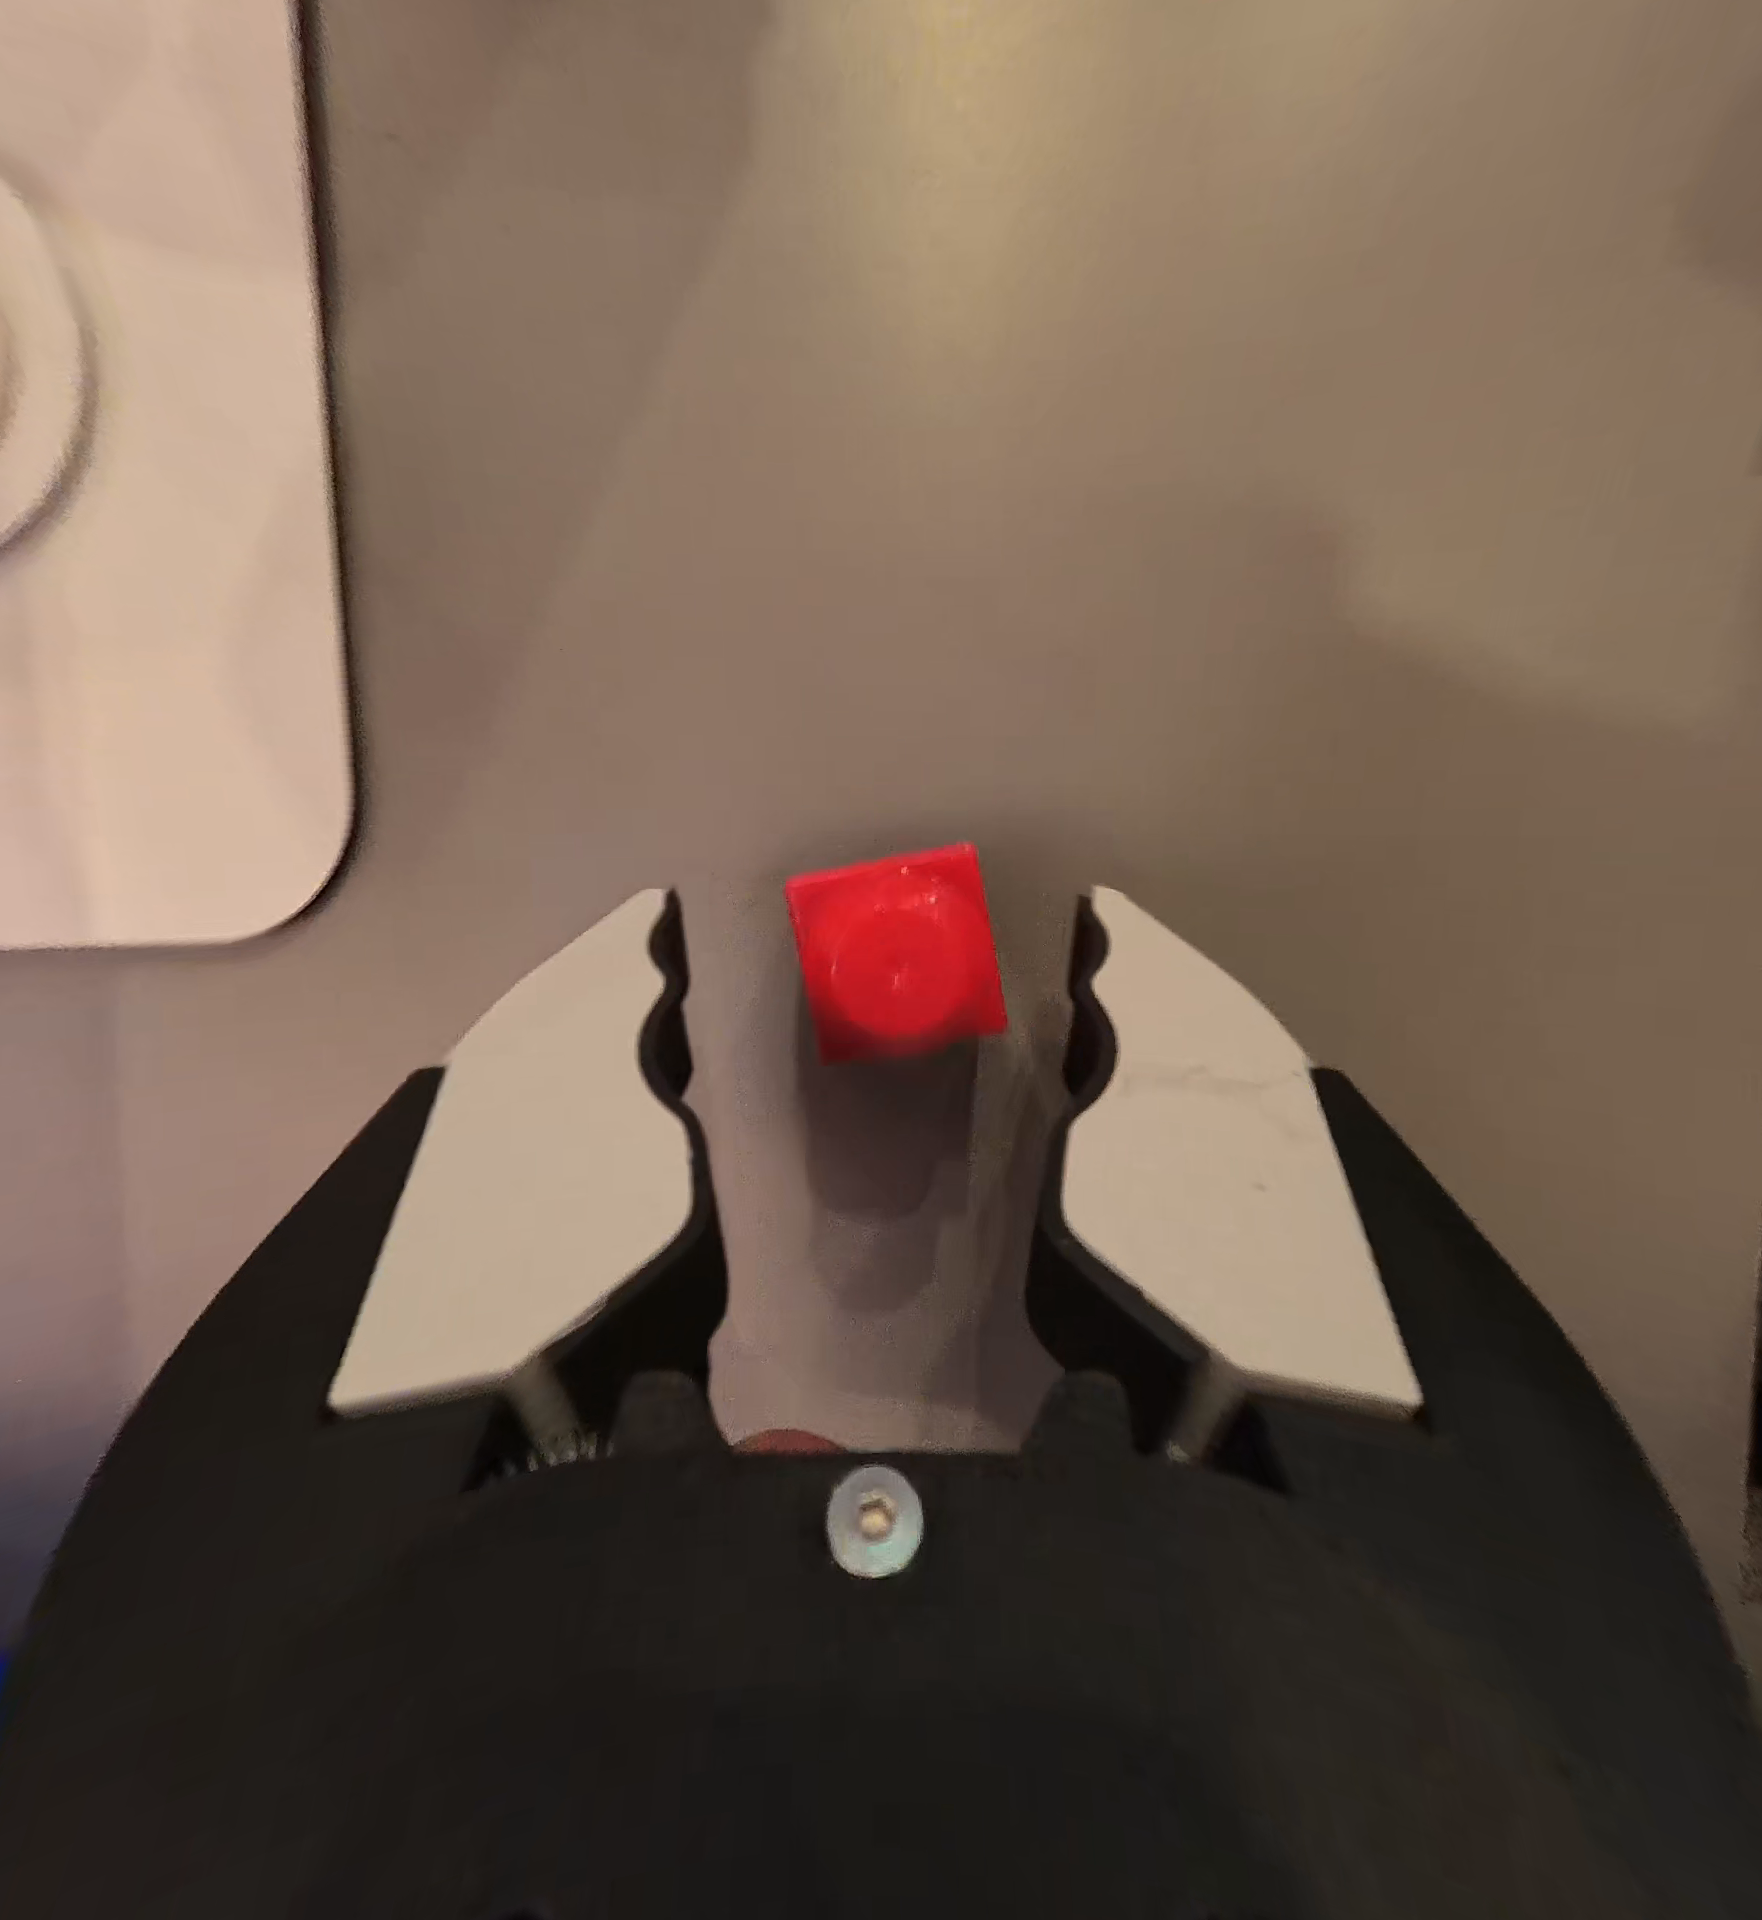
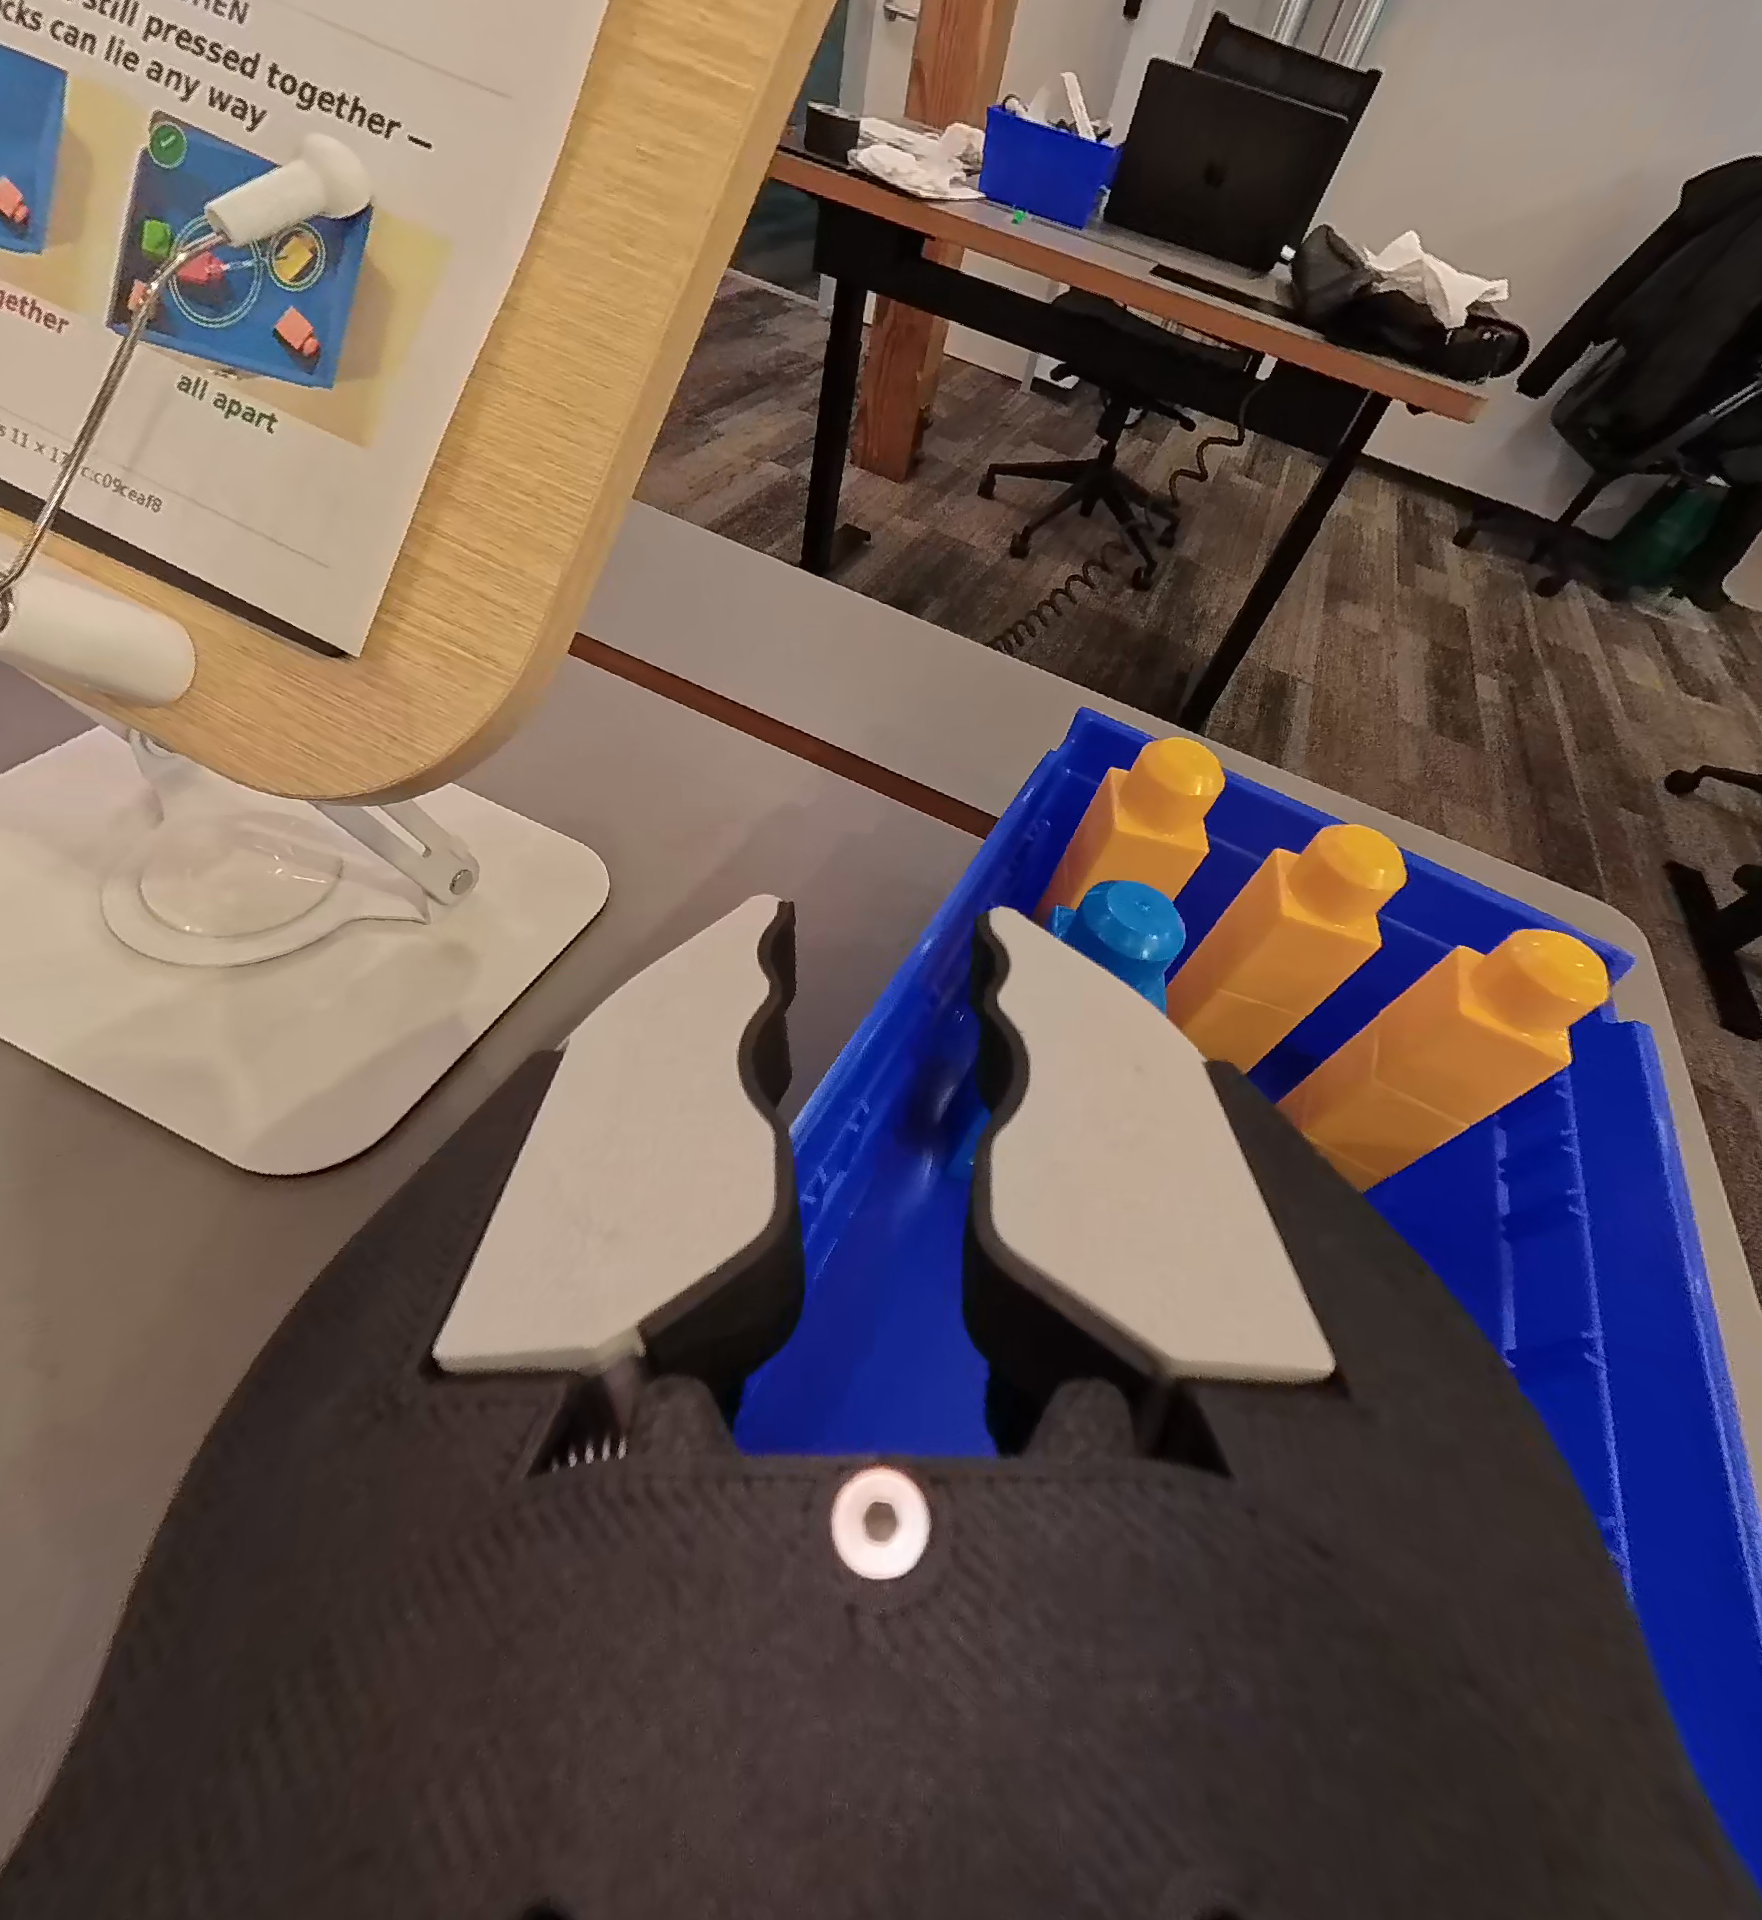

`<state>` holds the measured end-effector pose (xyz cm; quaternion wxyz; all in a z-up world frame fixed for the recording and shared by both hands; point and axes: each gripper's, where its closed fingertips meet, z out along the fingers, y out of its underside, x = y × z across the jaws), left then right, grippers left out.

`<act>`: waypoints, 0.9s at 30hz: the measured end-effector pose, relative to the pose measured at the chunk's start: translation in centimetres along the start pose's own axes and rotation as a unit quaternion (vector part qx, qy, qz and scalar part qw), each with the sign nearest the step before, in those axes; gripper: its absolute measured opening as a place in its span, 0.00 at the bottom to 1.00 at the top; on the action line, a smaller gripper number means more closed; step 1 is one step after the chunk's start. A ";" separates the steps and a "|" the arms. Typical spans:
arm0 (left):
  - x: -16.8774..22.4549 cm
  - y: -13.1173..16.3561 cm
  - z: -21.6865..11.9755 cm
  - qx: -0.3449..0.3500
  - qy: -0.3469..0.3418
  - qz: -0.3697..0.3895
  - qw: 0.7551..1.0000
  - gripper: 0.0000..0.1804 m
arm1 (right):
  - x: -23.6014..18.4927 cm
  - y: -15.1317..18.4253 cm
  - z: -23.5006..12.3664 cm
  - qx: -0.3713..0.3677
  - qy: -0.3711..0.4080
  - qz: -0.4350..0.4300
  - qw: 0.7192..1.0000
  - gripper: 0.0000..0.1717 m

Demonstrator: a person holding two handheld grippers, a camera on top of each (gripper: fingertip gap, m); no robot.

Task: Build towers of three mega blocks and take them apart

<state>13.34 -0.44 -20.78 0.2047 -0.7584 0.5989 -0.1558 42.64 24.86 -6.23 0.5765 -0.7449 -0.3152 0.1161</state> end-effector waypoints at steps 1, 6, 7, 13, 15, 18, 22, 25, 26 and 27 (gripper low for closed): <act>-0.2 0.1 -1.1 0.007 -0.010 -0.004 1.000 0.41 | 0.1 0.0 0.0 0.001 0.001 0.001 1.000 0.19; -6.7 3.5 -10.9 0.030 -0.158 -0.044 0.986 0.40 | 0.3 0.0 -0.1 0.004 0.000 0.006 1.000 0.19; -9.0 5.1 -13.1 0.021 -0.195 -0.055 0.979 0.40 | 0.3 0.0 -0.1 0.004 0.000 0.006 1.000 0.19; -21.7 17.2 -19.2 -0.053 -0.301 -0.215 0.927 0.44 | 0.2 0.0 0.0 0.002 -0.001 0.002 1.000 0.19; -23.9 19.7 -18.8 -0.075 -0.297 -0.240 0.921 0.42 | 0.2 0.1 0.1 0.000 -0.001 0.001 1.000 0.19; -26.2 23.6 -17.7 -0.150 -0.299 -0.272 0.902 0.42 | 0.2 0.2 0.2 -0.004 -0.001 -0.003 1.000 0.18; -27.9 26.2 -16.8 -0.234 -0.315 -0.266 0.880 0.41 | 0.2 0.5 0.4 -0.008 -0.002 -0.005 1.000 0.18; -28.7 26.6 -16.1 -0.259 -0.314 -0.267 0.873 0.44 | 0.3 0.5 0.4 -0.010 -0.002 -0.007 1.000 0.18; -28.7 26.9 -15.8 -0.277 -0.308 -0.265 0.871 0.43 | 0.3 0.5 0.4 -0.010 -0.001 -0.008 1.000 0.18; -28.6 27.4 -15.5 -0.294 -0.298 -0.267 0.868 0.43 | 0.4 0.5 0.4 -0.010 -0.001 -0.008 1.000 0.18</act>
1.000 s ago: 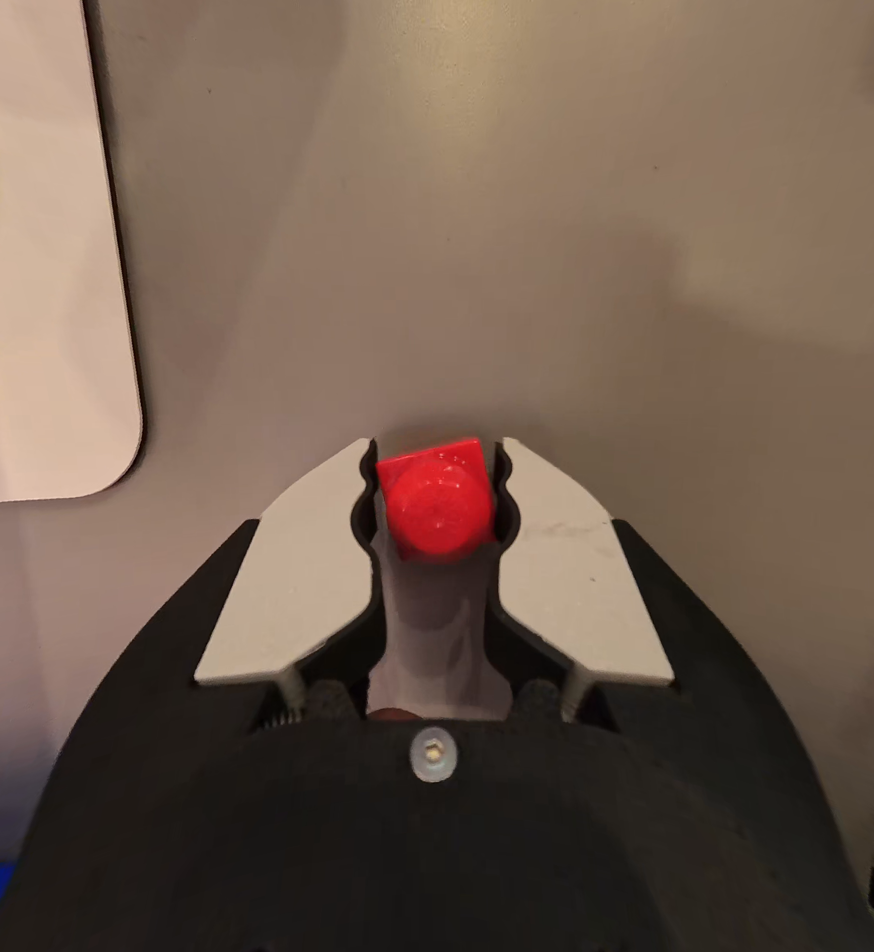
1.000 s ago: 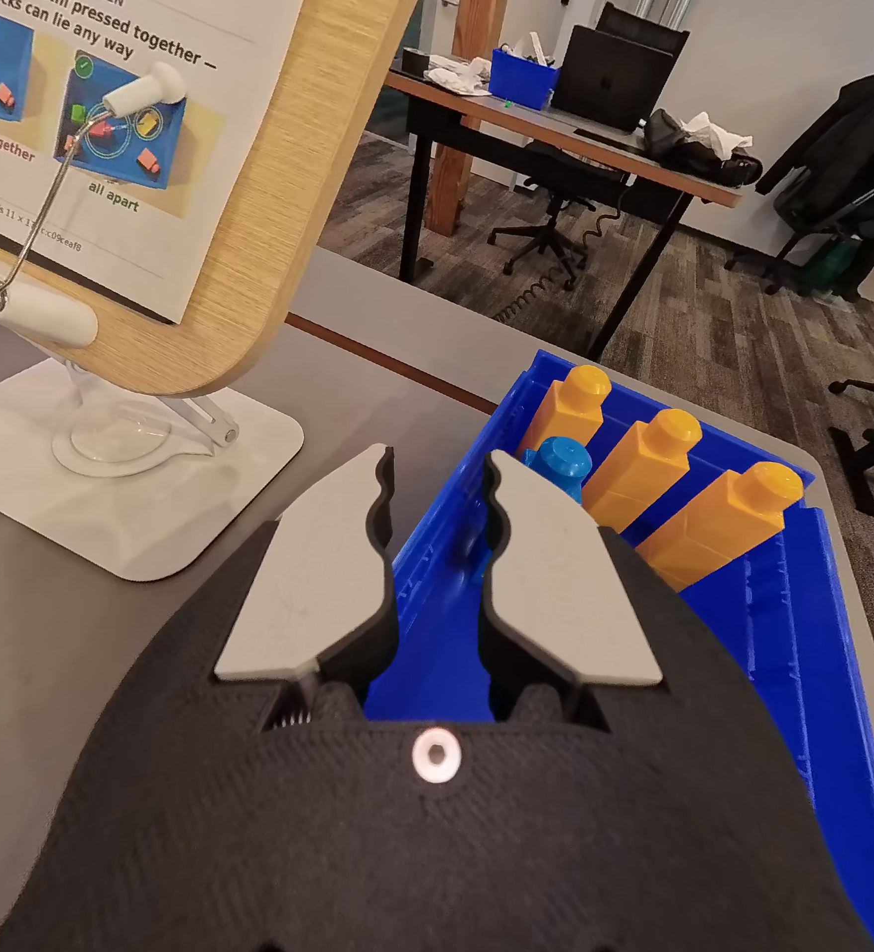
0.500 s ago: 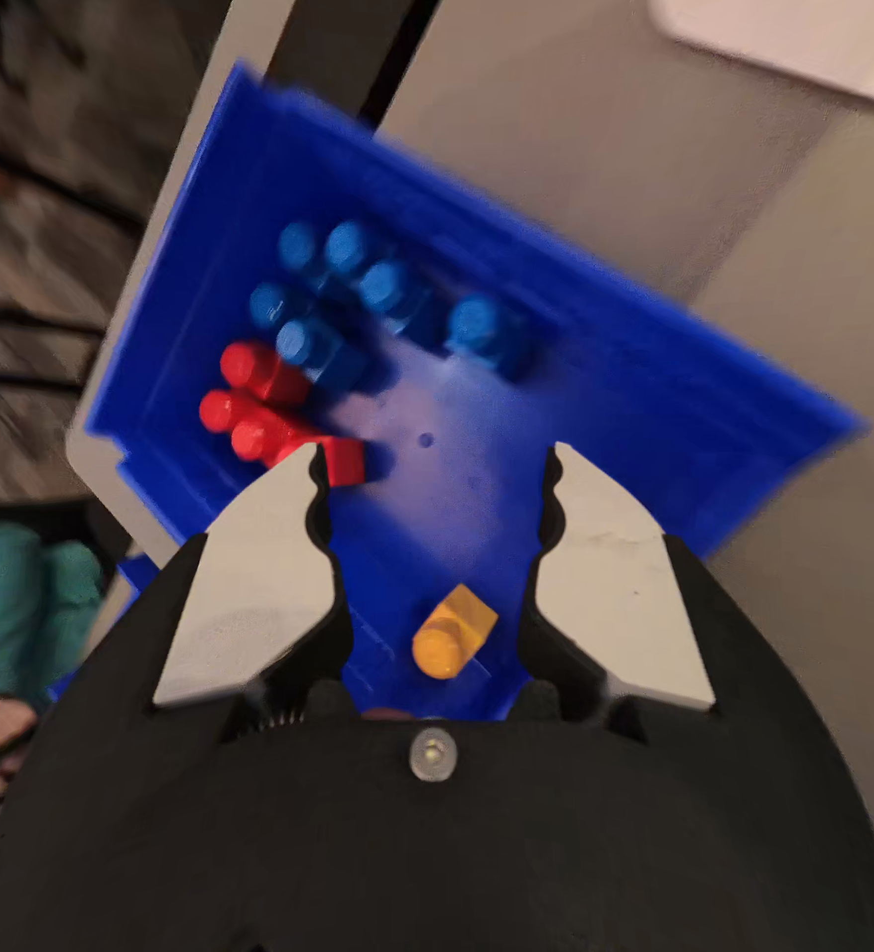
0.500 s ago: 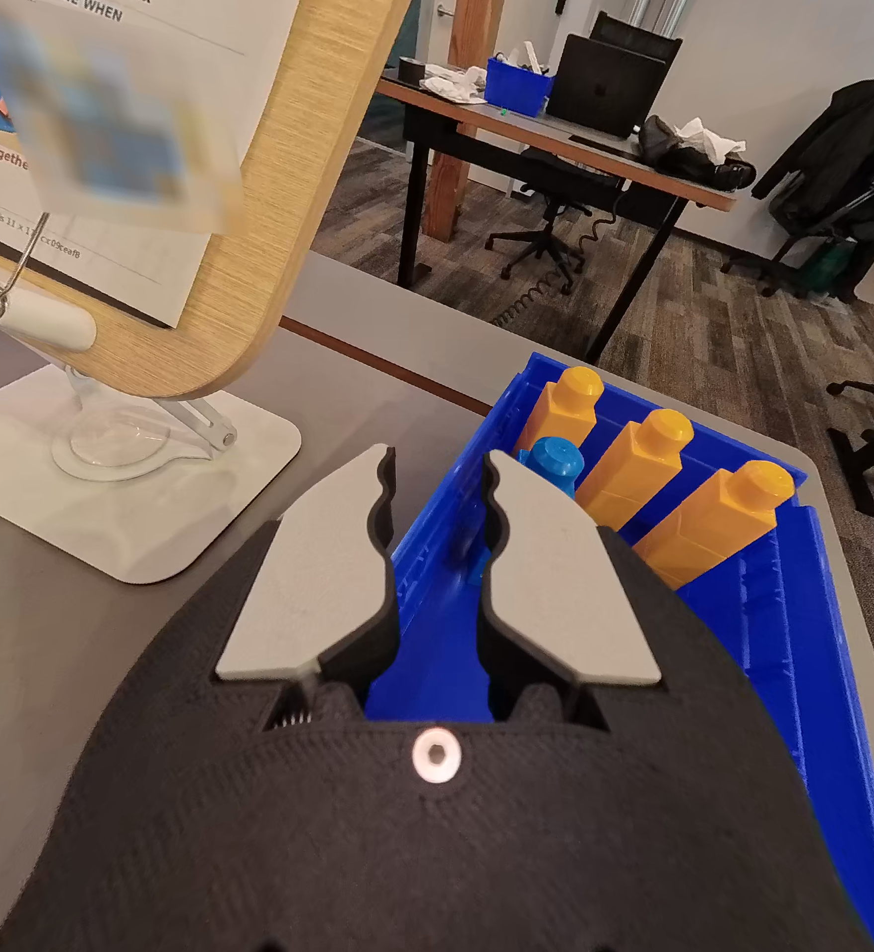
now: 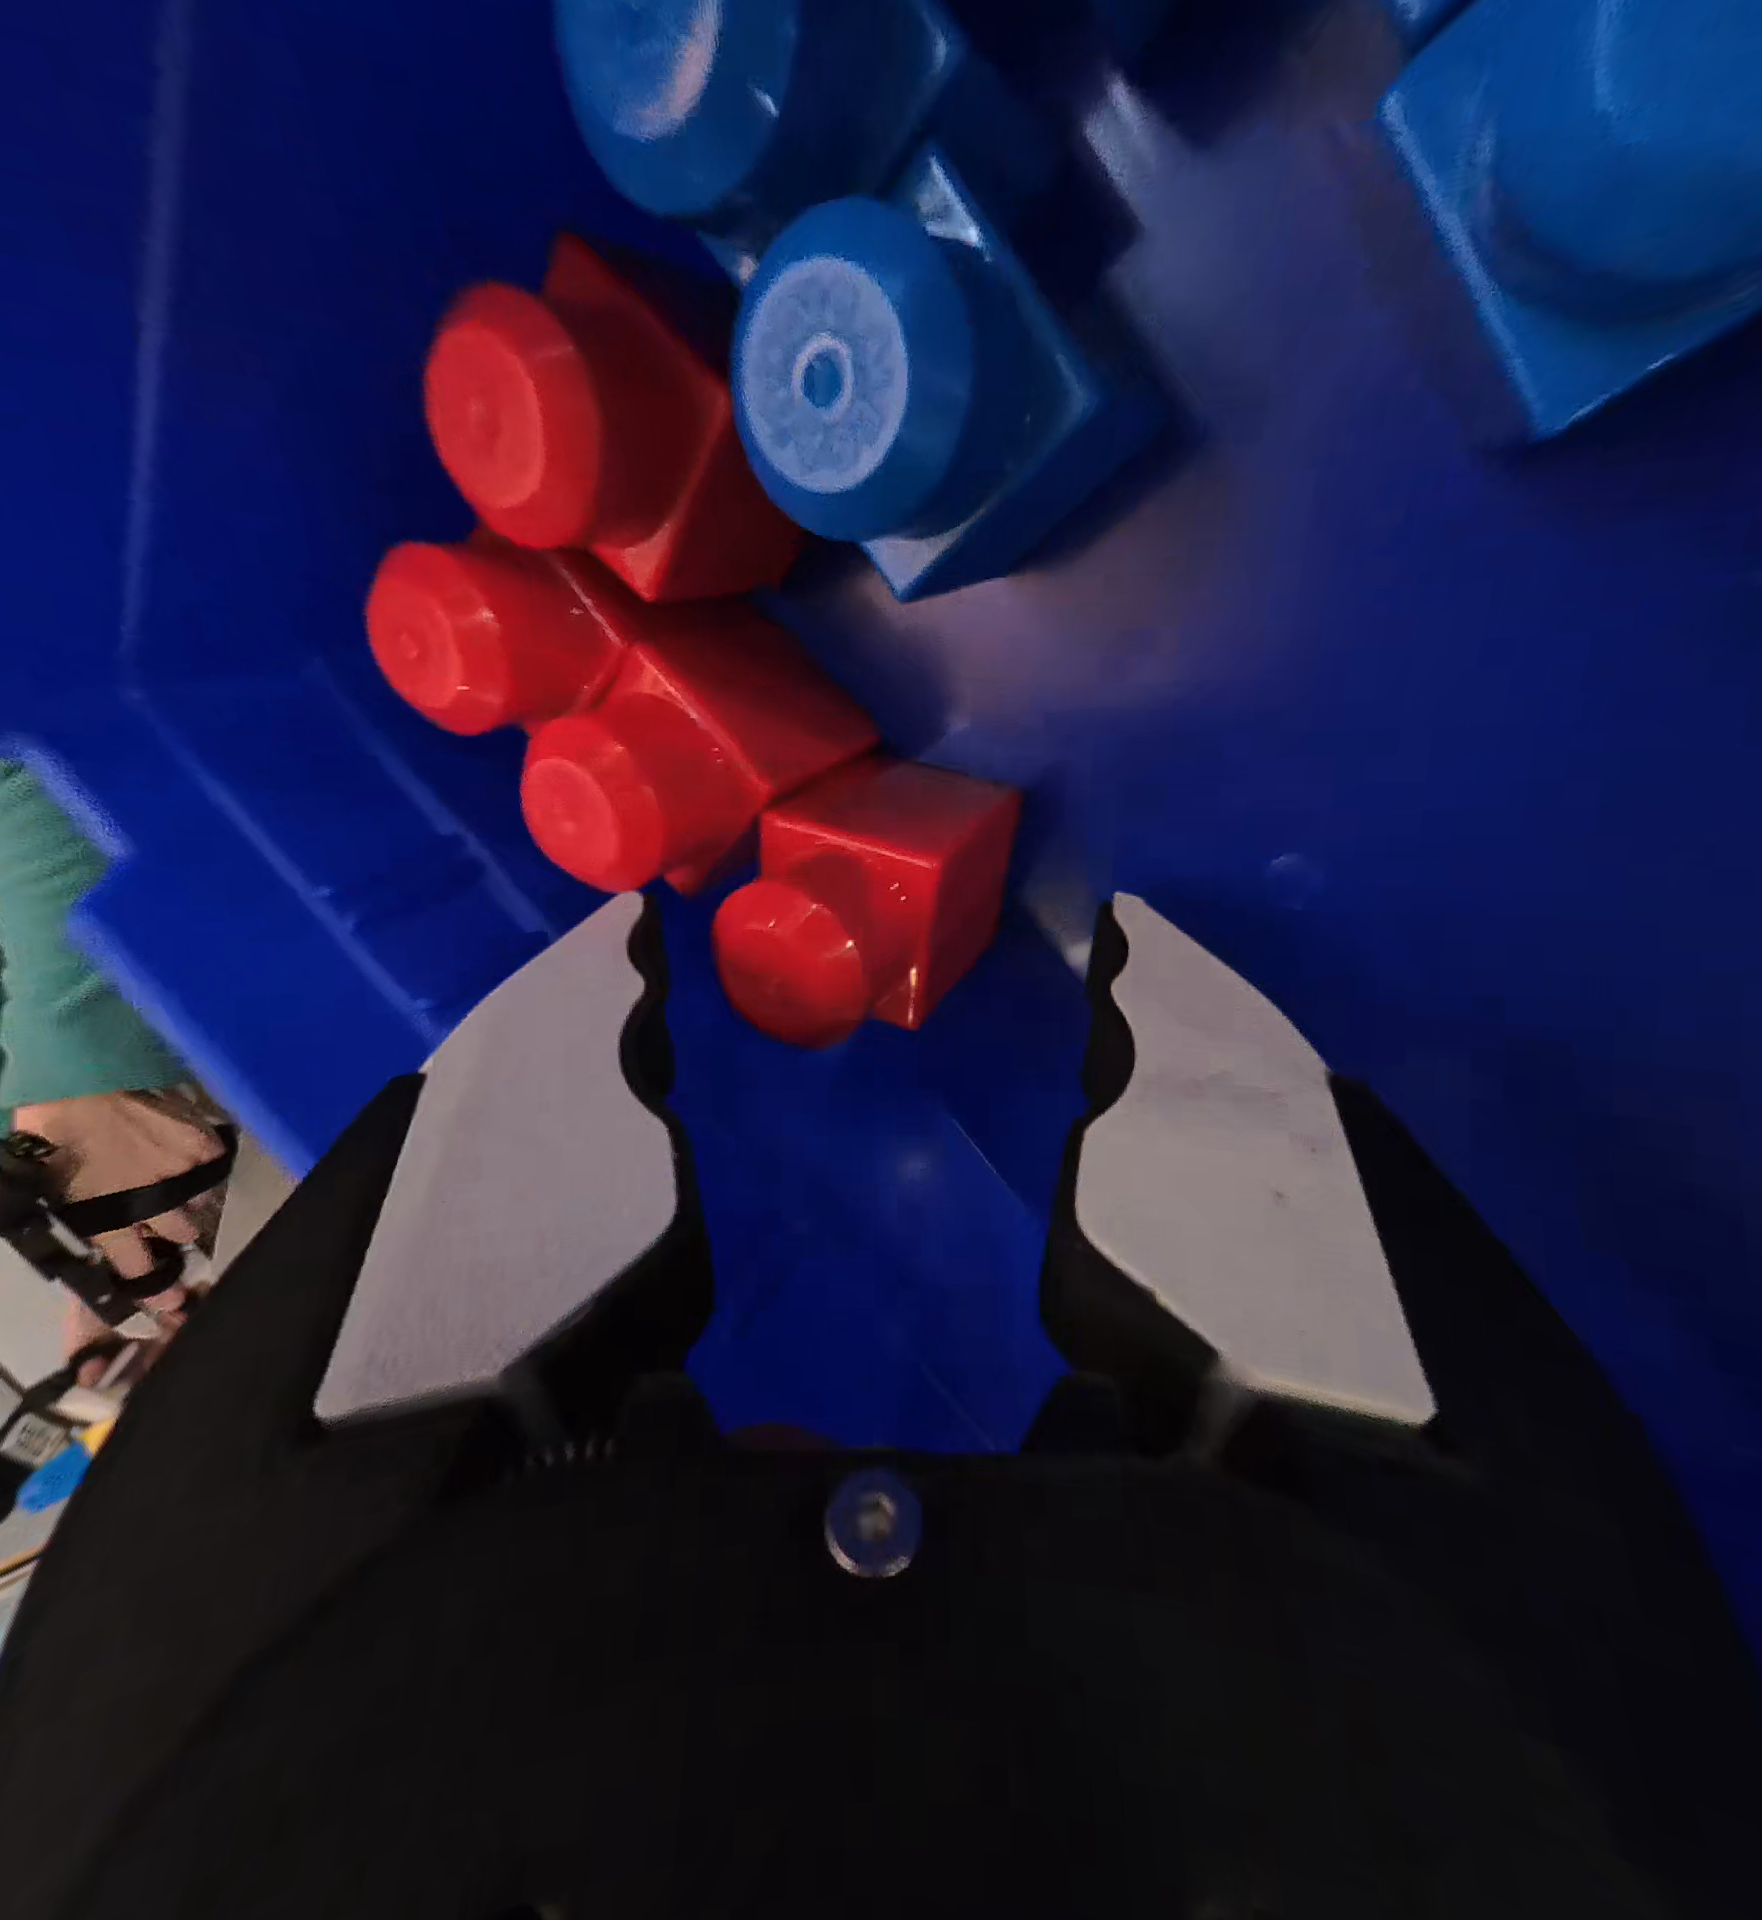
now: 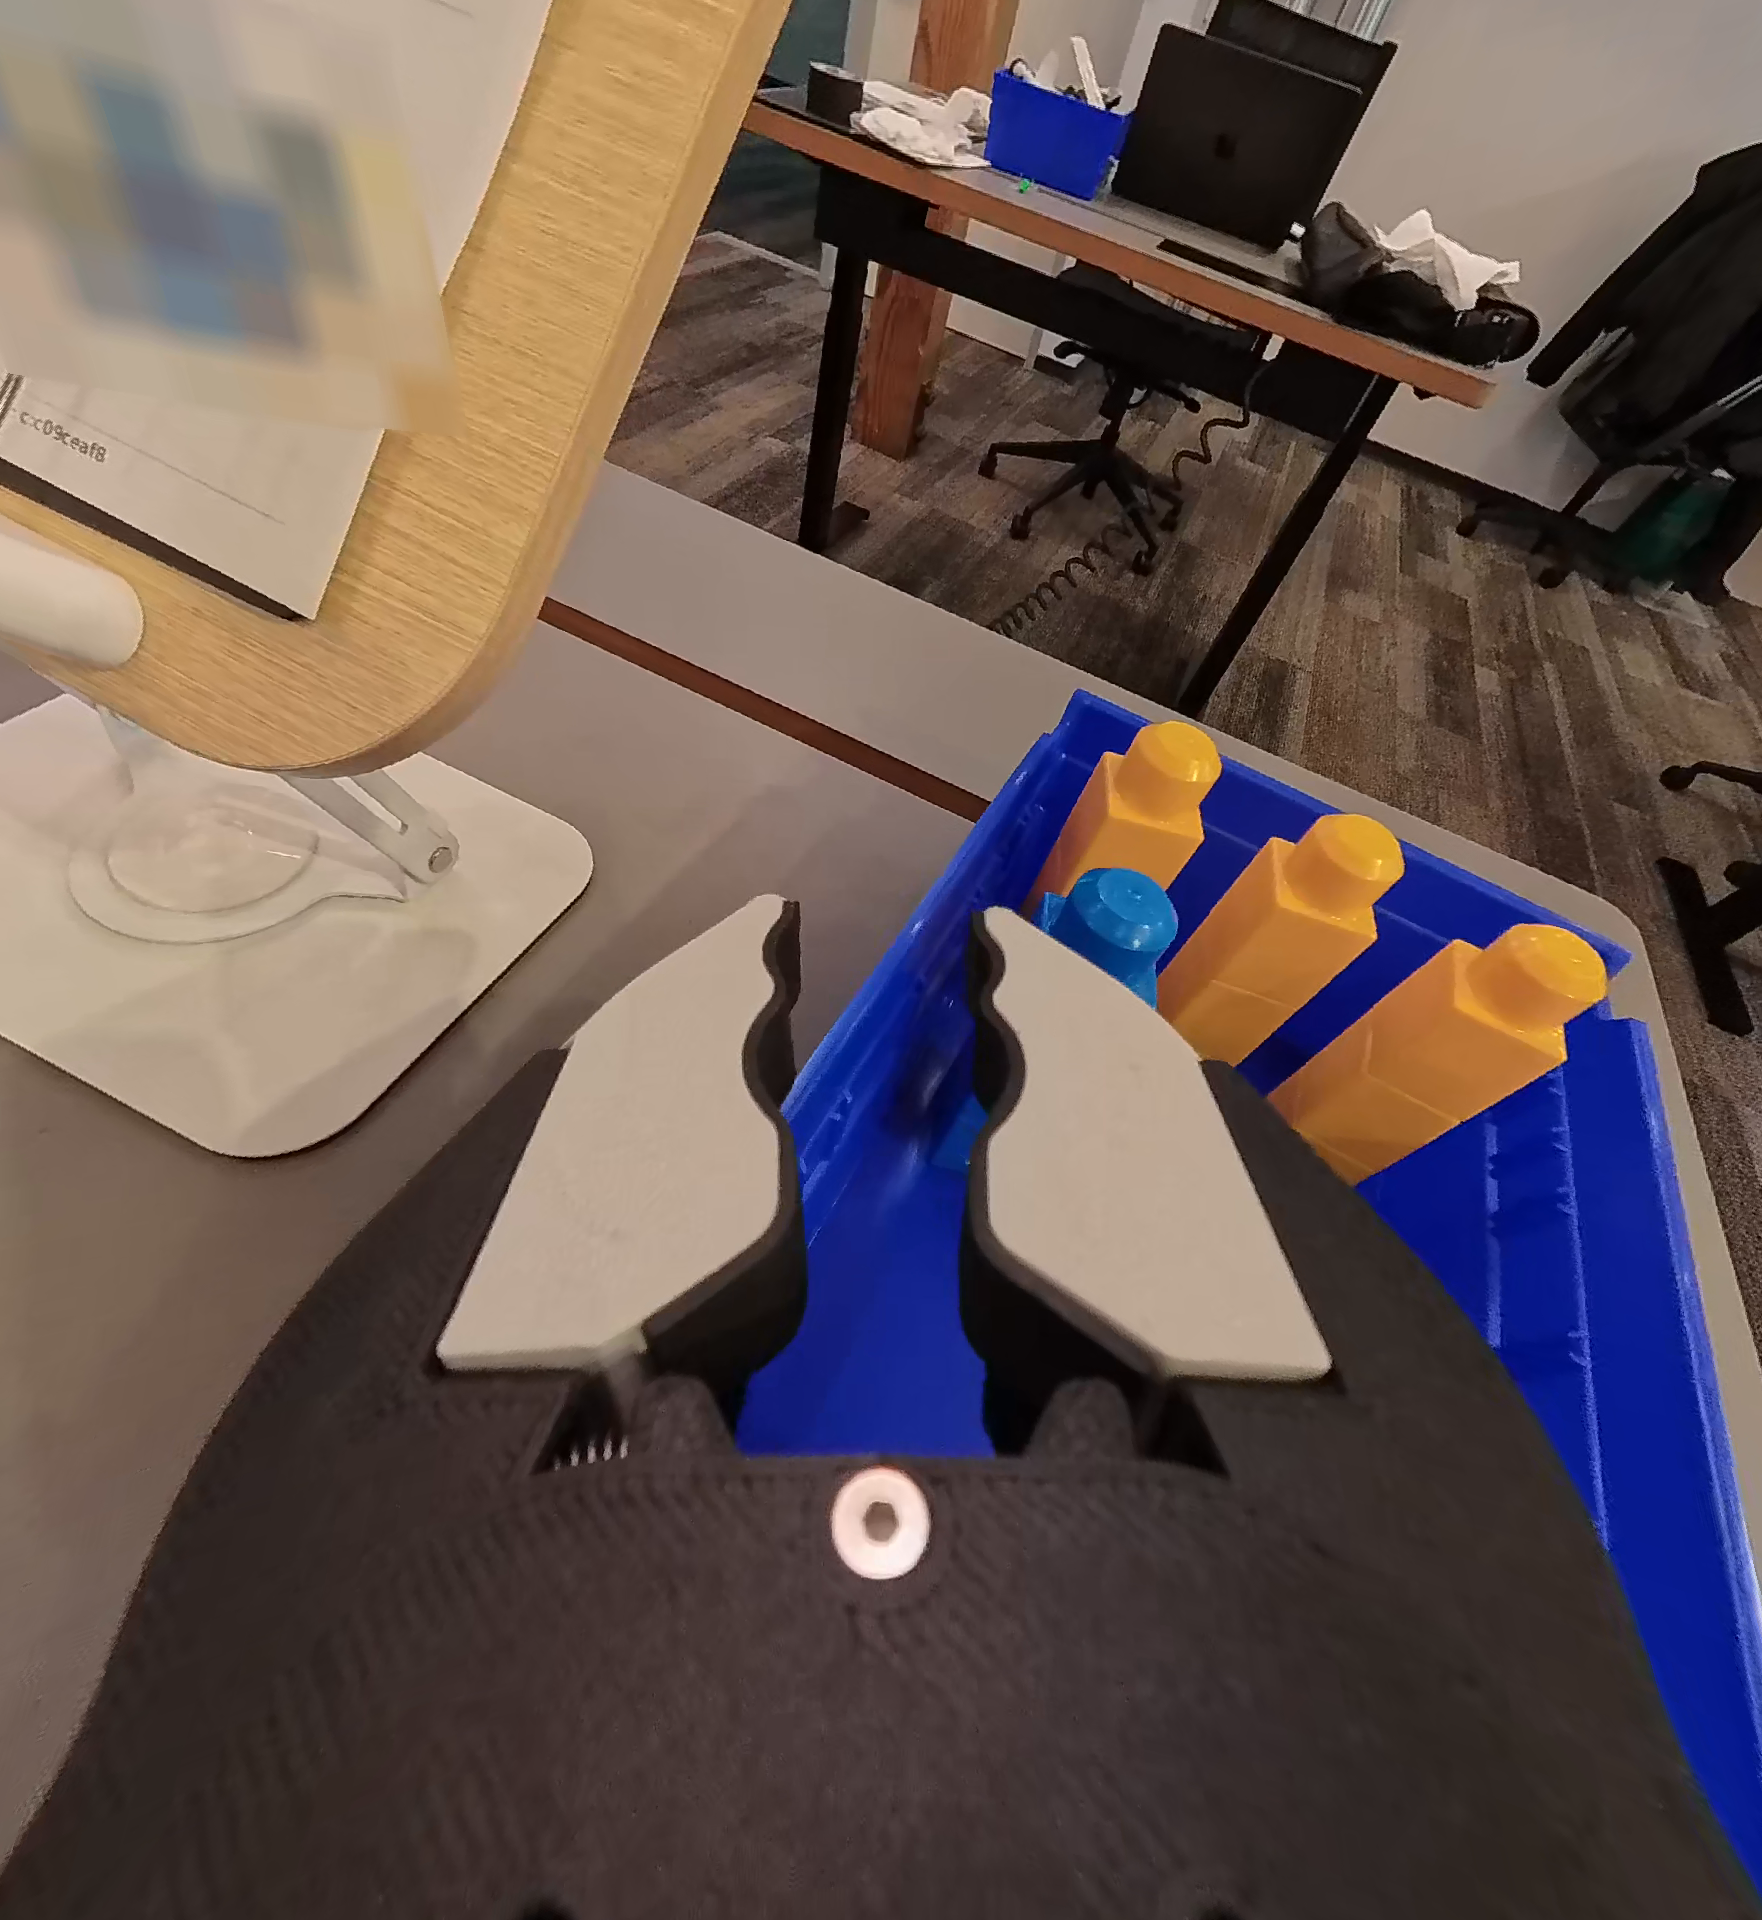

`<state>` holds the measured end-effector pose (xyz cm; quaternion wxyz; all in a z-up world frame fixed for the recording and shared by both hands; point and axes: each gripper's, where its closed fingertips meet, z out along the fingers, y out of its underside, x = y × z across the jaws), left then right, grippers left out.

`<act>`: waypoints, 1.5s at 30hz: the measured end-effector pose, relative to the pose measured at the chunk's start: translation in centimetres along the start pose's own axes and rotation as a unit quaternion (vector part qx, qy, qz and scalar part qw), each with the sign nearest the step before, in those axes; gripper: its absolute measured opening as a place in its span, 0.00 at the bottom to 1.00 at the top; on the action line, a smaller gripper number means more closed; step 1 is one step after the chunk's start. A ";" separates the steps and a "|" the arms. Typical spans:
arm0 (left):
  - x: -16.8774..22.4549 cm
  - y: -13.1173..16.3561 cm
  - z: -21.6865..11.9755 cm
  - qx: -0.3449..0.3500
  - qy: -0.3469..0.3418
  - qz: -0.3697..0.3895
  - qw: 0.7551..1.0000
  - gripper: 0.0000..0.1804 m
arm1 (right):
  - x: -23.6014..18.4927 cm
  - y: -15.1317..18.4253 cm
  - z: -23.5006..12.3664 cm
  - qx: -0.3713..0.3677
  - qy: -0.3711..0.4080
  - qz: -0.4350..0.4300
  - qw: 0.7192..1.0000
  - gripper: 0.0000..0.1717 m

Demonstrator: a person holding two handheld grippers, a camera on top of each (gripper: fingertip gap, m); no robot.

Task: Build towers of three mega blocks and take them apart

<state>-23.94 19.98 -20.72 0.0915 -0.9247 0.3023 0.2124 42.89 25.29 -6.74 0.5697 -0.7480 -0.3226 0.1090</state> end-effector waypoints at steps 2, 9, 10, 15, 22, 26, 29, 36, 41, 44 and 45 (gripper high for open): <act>0.4 0.1 0.6 -0.012 0.026 -0.013 1.000 0.36 | 0.1 0.0 -0.1 0.002 0.000 0.001 1.000 0.18; 1.7 -0.7 -1.0 0.024 0.059 -0.012 0.998 0.20 | 0.3 -0.2 -0.3 0.006 0.001 0.003 1.000 0.18; 2.2 -0.4 -1.3 0.024 0.064 -0.005 0.998 0.20 | 0.3 -0.2 -0.4 0.006 0.001 0.004 1.000 0.18; 4.1 -0.6 -5.1 0.102 0.075 -0.003 0.992 0.20 | 0.2 -0.4 -0.5 0.010 -0.001 0.004 1.000 0.18; 11.7 -1.5 -17.6 0.250 0.126 0.060 0.958 0.20 | 0.1 -0.4 -0.5 0.011 -0.004 0.005 1.000 0.17; 19.3 -2.0 -21.0 0.279 0.142 0.127 0.941 0.20 | -0.2 -0.4 -0.4 0.011 -0.006 0.005 1.000 0.17; 24.6 -2.2 -21.0 0.275 0.157 0.172 0.933 0.20 | -0.2 -0.3 -0.3 0.010 -0.007 0.004 1.000 0.17; 31.7 -2.2 -17.7 0.234 0.208 0.226 0.922 0.20 | -0.3 -0.2 -0.2 0.008 -0.011 0.004 1.000 0.17; 33.2 -2.5 -17.3 0.219 0.219 0.239 0.920 0.20 | -0.3 -0.2 -0.3 0.009 -0.011 0.004 1.000 0.17; 33.9 -2.4 -17.2 0.207 0.228 0.242 0.920 0.20 | -0.3 -0.2 -0.3 0.009 -0.011 0.005 1.000 0.17; 33.9 -2.1 -17.0 0.196 0.226 0.240 0.923 0.20 | -0.3 -0.2 -0.3 0.009 -0.011 0.005 1.000 0.17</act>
